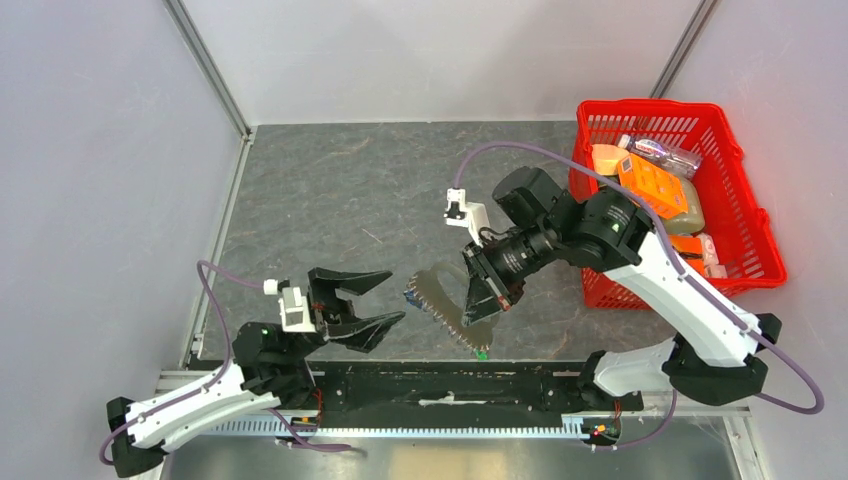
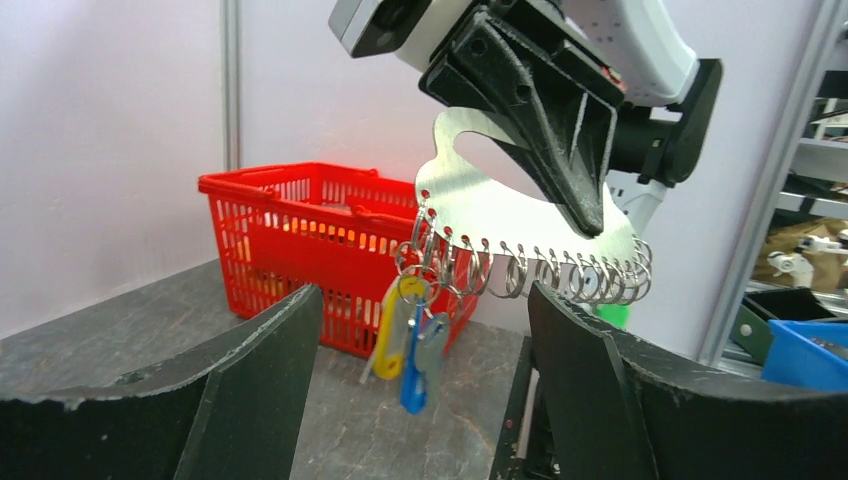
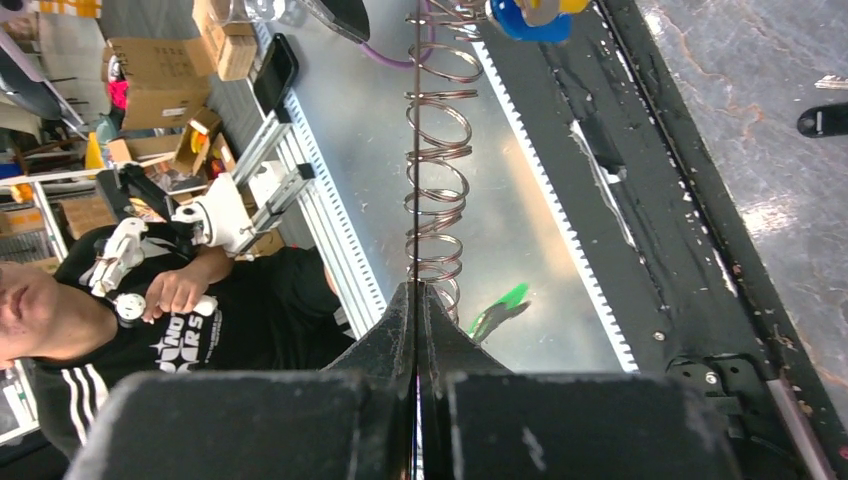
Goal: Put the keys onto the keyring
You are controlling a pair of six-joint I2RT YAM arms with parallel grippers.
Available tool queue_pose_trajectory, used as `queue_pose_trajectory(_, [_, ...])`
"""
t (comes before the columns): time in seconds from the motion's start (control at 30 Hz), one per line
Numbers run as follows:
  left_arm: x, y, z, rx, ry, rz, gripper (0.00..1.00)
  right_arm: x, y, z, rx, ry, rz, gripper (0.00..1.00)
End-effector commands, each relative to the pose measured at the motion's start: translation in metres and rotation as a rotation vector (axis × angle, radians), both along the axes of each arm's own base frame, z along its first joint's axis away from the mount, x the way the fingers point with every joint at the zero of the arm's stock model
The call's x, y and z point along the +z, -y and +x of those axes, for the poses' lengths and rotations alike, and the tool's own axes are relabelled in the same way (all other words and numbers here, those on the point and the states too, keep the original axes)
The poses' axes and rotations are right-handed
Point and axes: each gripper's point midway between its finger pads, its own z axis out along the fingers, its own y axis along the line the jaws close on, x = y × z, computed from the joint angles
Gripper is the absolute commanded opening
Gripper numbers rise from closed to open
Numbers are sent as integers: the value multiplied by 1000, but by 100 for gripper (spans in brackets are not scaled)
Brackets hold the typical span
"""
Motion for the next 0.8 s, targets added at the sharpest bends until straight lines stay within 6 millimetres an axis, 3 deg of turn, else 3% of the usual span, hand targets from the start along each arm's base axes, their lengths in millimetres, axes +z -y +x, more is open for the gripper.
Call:
queue_pose_trajectory(0.0, [8,-2,-20,-101,19,-38,82,29,-5,-8,0,-11,144,0])
queue_pose_trajectory(0.23, [22,-14,-34,-135,50,-67,82,38,-7,-8,-36,-23,215,0])
queue_pose_trajectory(0.47, [40,-16,-61,-252,144,-87,80,38,-2,-12,-58,-20,251,0])
queue_pose_trajectory(0.77, [60,-2,-69,-322,183,-77,65,37,7,-17,-56,14,280,0])
